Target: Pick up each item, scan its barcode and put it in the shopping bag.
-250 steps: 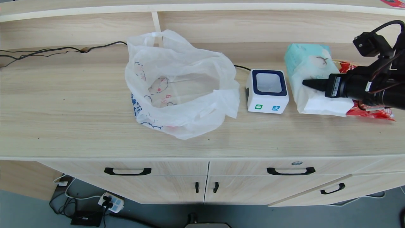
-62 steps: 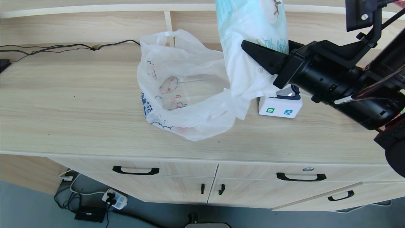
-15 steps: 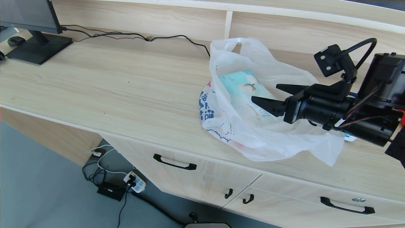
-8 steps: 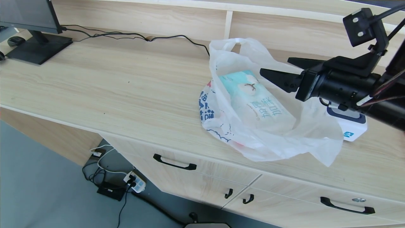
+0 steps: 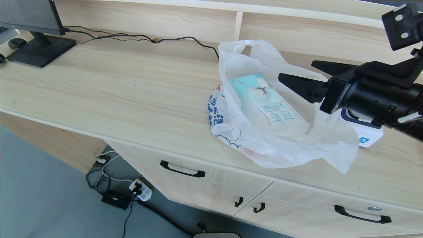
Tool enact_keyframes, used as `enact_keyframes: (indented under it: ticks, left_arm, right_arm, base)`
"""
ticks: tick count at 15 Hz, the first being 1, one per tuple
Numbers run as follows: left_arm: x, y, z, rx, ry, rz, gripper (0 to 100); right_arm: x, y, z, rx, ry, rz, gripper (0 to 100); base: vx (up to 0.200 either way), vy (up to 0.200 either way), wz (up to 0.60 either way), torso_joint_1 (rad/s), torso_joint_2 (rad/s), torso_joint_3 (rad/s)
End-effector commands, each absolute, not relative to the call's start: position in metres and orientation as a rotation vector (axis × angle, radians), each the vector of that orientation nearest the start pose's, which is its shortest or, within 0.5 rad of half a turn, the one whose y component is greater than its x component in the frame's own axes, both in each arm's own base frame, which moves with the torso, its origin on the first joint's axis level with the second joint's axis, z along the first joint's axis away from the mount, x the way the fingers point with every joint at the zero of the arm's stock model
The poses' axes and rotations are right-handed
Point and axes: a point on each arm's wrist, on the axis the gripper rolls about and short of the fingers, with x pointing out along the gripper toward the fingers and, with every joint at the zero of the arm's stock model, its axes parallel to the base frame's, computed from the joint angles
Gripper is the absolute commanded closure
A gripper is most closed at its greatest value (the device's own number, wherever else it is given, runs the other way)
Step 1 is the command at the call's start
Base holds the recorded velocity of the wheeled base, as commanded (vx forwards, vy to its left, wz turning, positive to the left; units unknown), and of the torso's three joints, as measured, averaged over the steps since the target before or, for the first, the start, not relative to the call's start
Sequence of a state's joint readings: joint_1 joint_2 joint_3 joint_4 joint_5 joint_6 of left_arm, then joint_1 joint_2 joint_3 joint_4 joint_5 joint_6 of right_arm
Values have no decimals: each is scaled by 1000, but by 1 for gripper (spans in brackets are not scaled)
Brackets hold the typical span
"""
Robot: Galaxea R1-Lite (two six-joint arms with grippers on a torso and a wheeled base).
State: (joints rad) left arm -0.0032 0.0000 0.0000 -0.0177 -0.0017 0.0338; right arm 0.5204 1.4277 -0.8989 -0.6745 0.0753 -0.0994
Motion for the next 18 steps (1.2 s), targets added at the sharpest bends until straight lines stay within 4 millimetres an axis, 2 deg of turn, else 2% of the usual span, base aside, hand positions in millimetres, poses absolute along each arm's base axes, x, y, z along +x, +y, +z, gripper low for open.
enact_keyframes:
  ticks: [1,4,6,15,17,18]
  left_arm:
    - [-23,0,77,34,-17,-4,0]
    - [-23,0,77,34,-17,-4,0]
    - [-23,0,77,34,-17,-4,0]
    - [-23,0,77,32,-17,-4,0]
    - [-23,0,77,32,-17,-4,0]
    - [-23,0,77,32,-17,-4,0]
  right_arm:
    - [212,123,290,-66,-181,584,0]
    - [212,123,284,-70,-158,595,0]
    - [212,123,278,-73,-139,612,0]
    - [212,123,276,-68,-136,612,0]
    - [208,120,274,-65,-138,609,0]
    - [198,114,265,-30,-112,610,0]
  base:
    - [0,0,0,0,0,0]
    - [0,0,0,0,0,0]
    - [0,0,-600,7,-2,0]
    - [0,0,-600,3,1,3]
    - [0,0,0,0,0,0]
    - [0,0,0,0,0,0]
